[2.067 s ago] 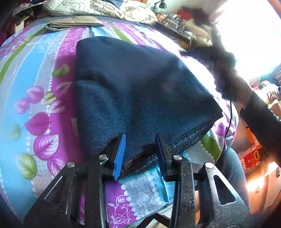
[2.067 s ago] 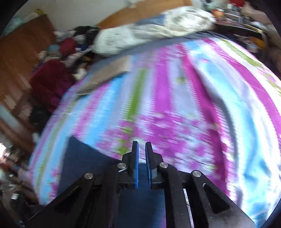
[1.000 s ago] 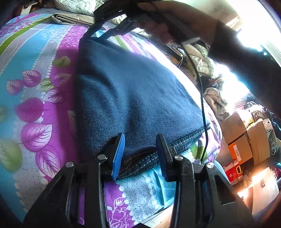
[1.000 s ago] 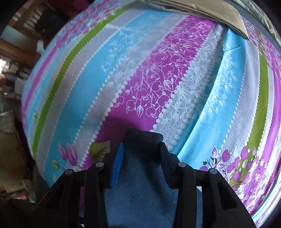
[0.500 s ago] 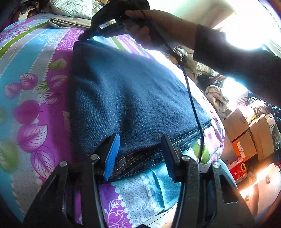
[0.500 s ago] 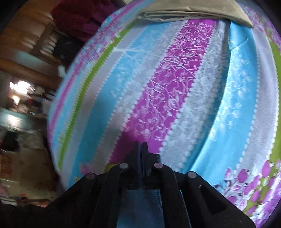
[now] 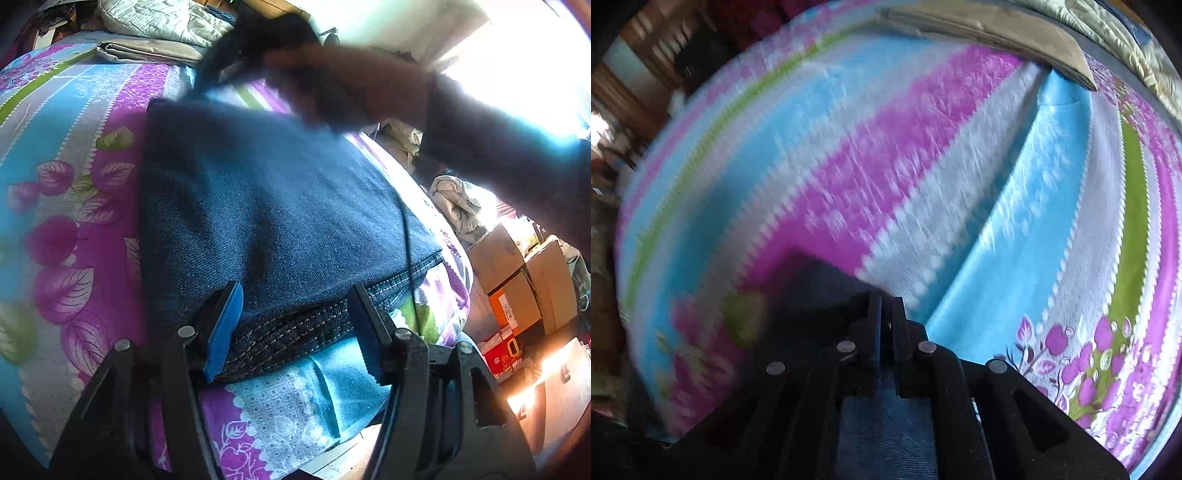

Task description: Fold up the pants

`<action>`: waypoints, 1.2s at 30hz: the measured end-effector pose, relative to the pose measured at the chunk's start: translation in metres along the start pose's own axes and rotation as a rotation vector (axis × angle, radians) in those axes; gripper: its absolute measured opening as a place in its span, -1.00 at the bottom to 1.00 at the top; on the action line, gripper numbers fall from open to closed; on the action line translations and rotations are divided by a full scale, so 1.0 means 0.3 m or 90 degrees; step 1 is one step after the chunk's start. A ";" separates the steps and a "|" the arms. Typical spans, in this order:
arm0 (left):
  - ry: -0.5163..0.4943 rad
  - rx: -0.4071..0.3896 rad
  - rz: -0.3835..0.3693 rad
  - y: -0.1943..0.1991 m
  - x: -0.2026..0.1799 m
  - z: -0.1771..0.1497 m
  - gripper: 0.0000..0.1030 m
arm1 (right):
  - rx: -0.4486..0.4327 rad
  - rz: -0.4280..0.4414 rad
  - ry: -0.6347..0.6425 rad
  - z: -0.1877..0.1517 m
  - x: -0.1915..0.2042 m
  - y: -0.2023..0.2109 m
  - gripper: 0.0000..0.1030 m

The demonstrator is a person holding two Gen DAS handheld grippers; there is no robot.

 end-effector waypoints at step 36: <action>-0.064 0.114 0.062 0.129 -0.010 0.024 0.15 | -0.114 0.073 -0.233 -1.252 -0.026 0.468 -0.18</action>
Point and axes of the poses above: each gripper's, at about its wrist camera, not at the fingertips, and y roughly against the way its jaws point, x to its left, z to its top, the point moved 5 cm from there along -y, roughly the way its jaws point, and after that the axes turned 12 degrees about -z, right-handed, at the moved point
